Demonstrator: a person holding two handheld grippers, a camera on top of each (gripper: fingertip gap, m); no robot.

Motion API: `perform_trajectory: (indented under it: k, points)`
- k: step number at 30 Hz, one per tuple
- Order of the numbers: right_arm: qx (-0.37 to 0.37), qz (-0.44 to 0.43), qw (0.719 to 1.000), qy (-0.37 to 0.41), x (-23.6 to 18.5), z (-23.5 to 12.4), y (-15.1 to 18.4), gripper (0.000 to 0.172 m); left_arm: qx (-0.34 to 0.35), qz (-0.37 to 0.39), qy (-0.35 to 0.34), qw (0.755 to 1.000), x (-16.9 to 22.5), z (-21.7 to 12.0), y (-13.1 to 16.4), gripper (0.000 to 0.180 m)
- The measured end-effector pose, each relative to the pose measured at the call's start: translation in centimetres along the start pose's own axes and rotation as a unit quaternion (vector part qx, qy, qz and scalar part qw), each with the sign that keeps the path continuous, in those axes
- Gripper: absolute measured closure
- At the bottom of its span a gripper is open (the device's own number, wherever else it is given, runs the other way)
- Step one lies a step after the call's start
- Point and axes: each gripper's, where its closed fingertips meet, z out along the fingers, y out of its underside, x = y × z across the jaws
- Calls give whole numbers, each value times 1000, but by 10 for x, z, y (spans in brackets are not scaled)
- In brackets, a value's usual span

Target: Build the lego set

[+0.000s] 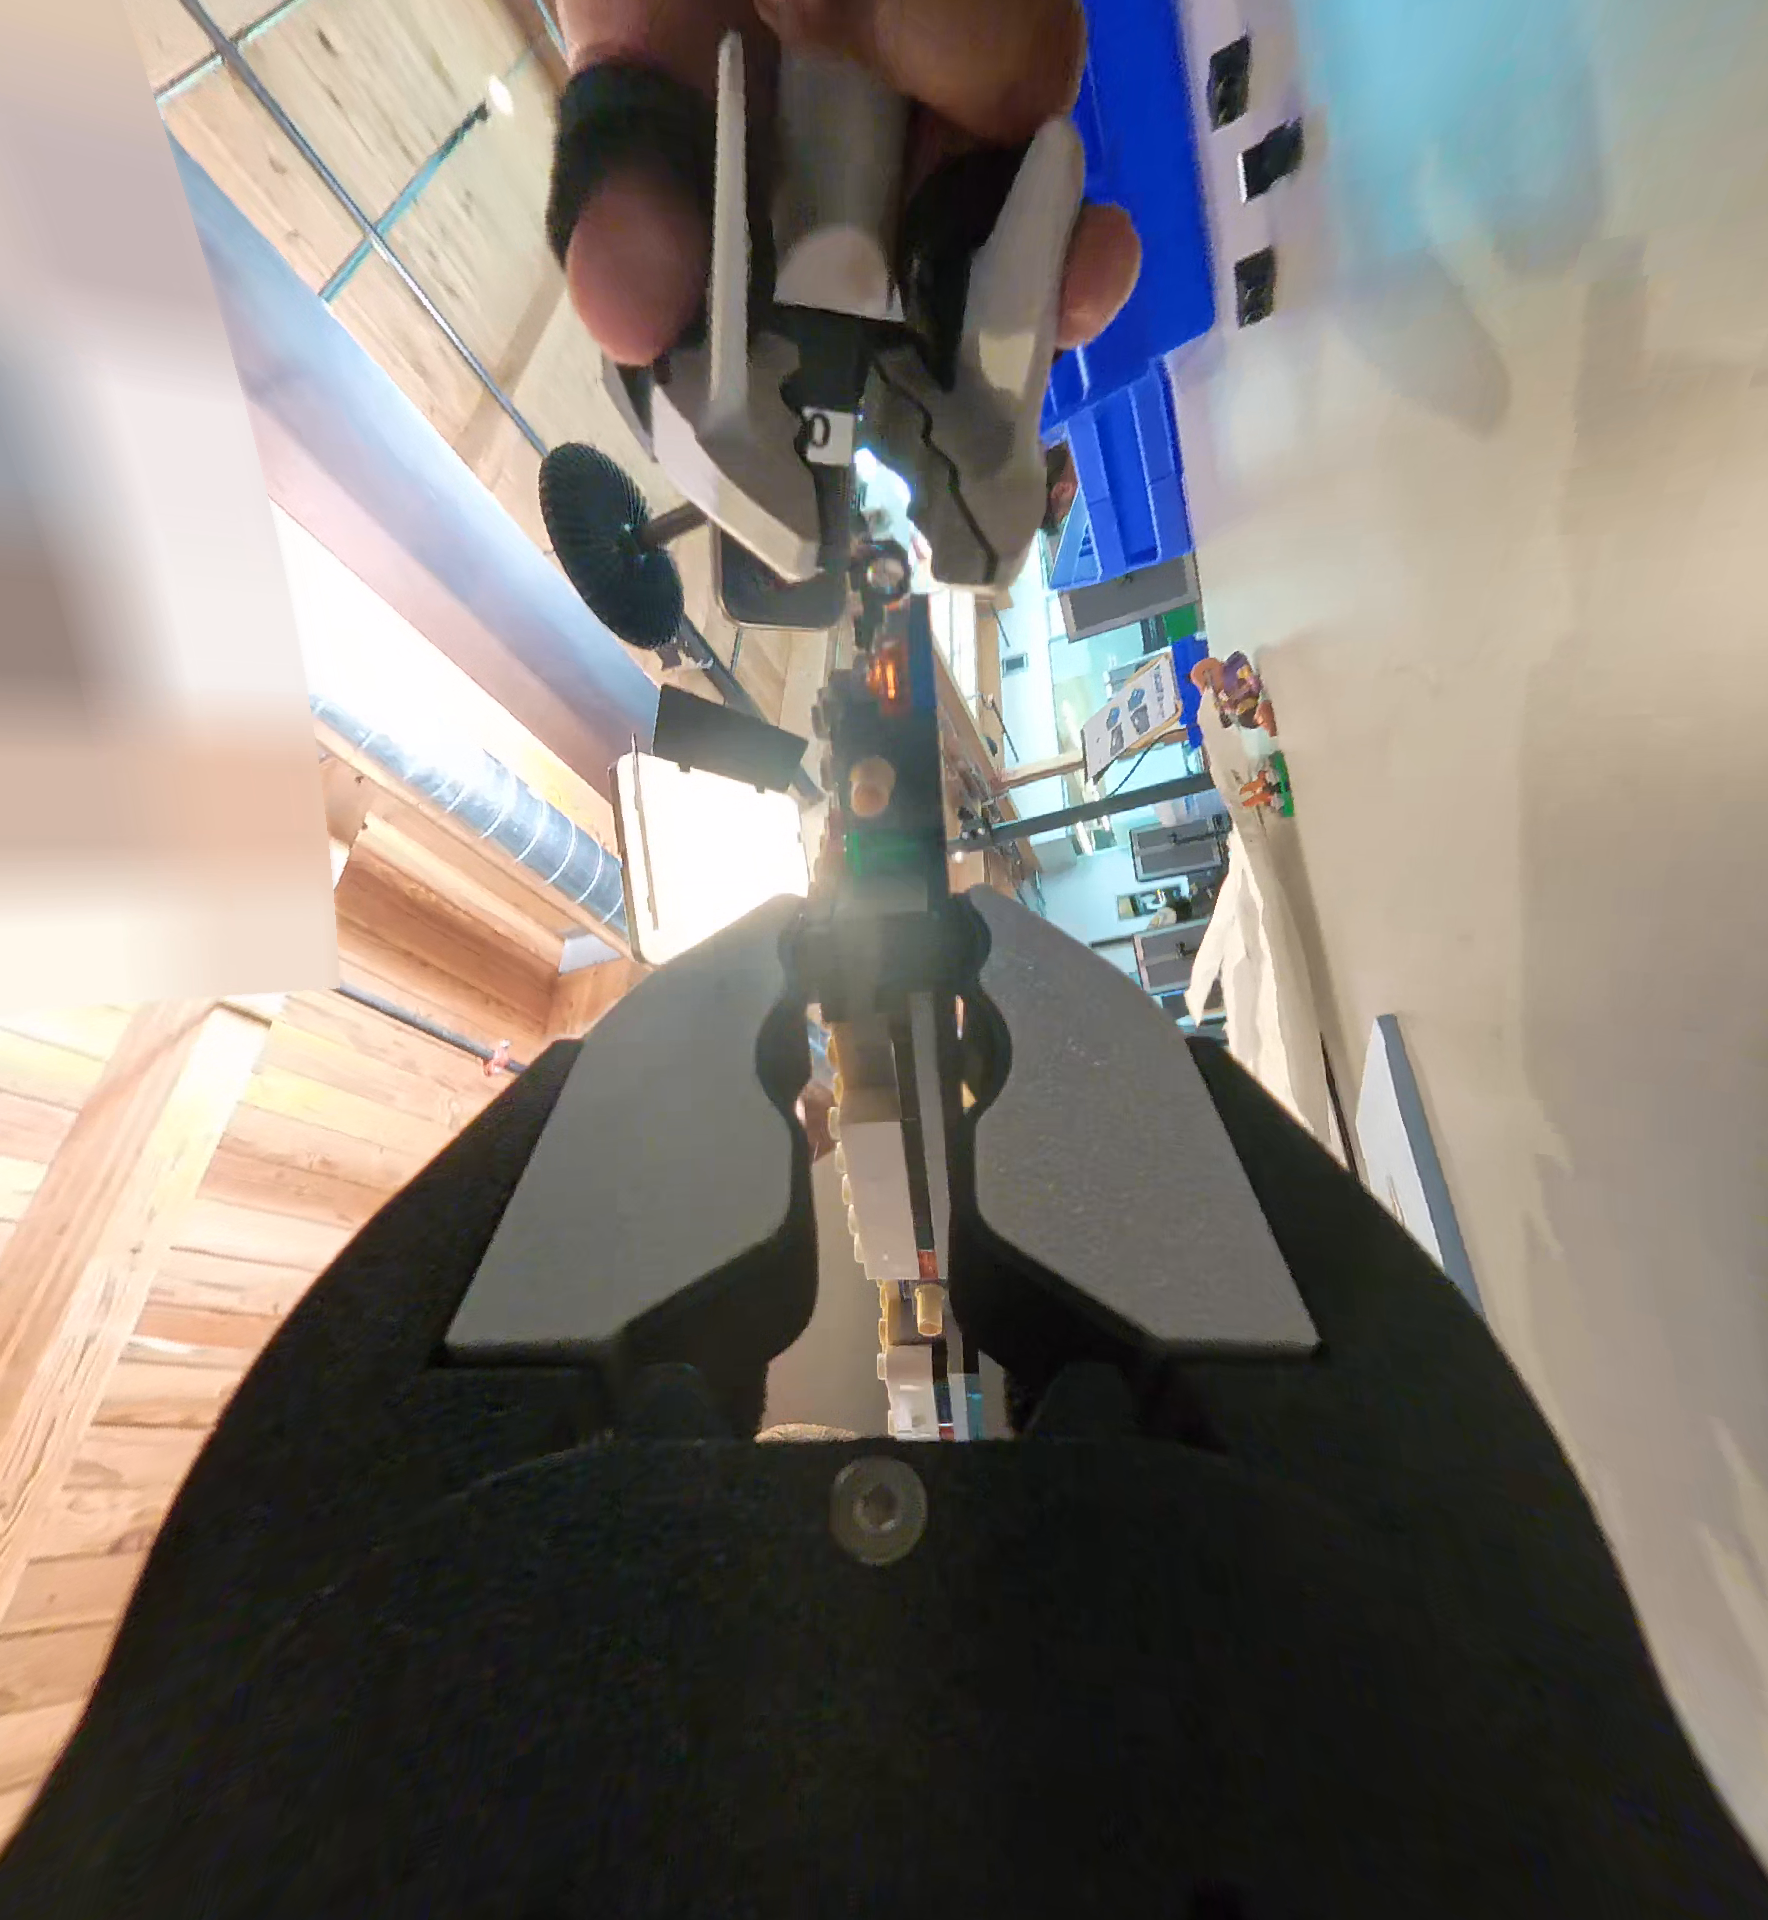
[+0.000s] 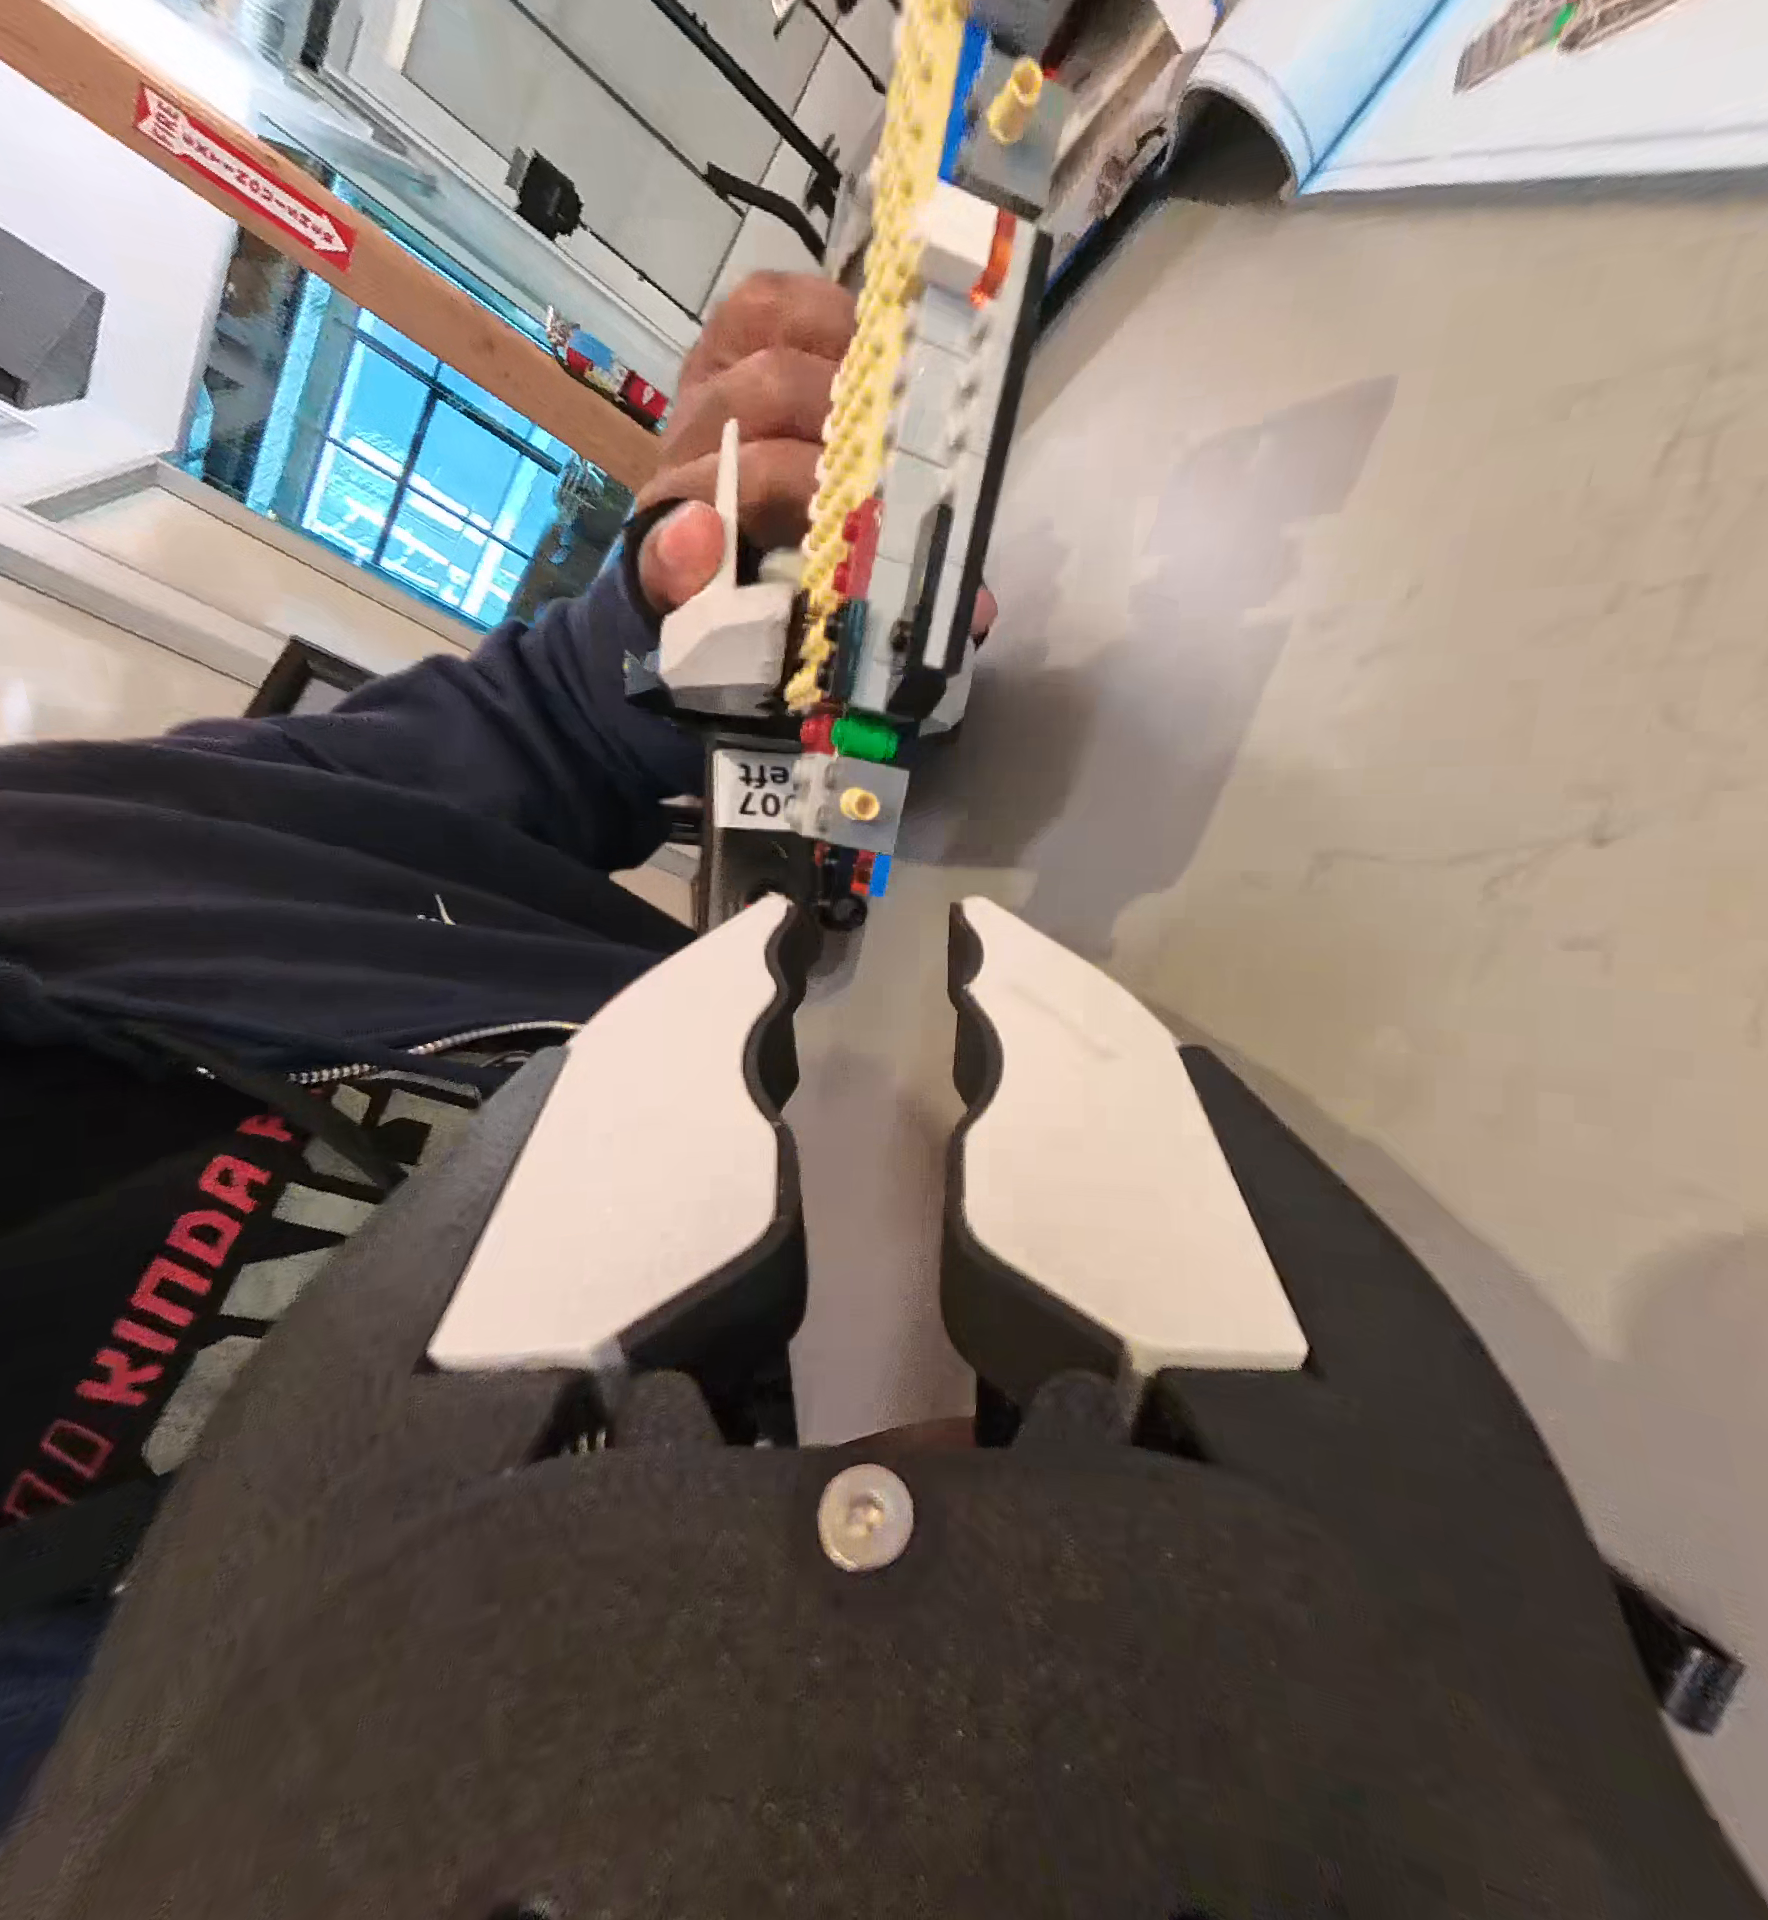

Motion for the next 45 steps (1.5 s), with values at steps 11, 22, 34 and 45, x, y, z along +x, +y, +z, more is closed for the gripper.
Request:
perform_trajectory:
  k: [11, 22, 34, 45]
  points:
    - [24, 57, 997, -39, 2, 4, 14, 146, 46, 16, 9, 999, 1, 3, -11, 156]
    - [39, 66, 994, -76, -6, 3, 17, 148, 74, 32, 8, 997, -3, 7, -21, 156]
    - [41, 61, 993, -88, -10, 5, 19, 159, 76, 40, 7, 996, -7, 7, -28, 156]
    - [39, 52, 995, -81, -10, 4, 20, 160, 81, 53, 11, 995, -7, 11, -28, 156]
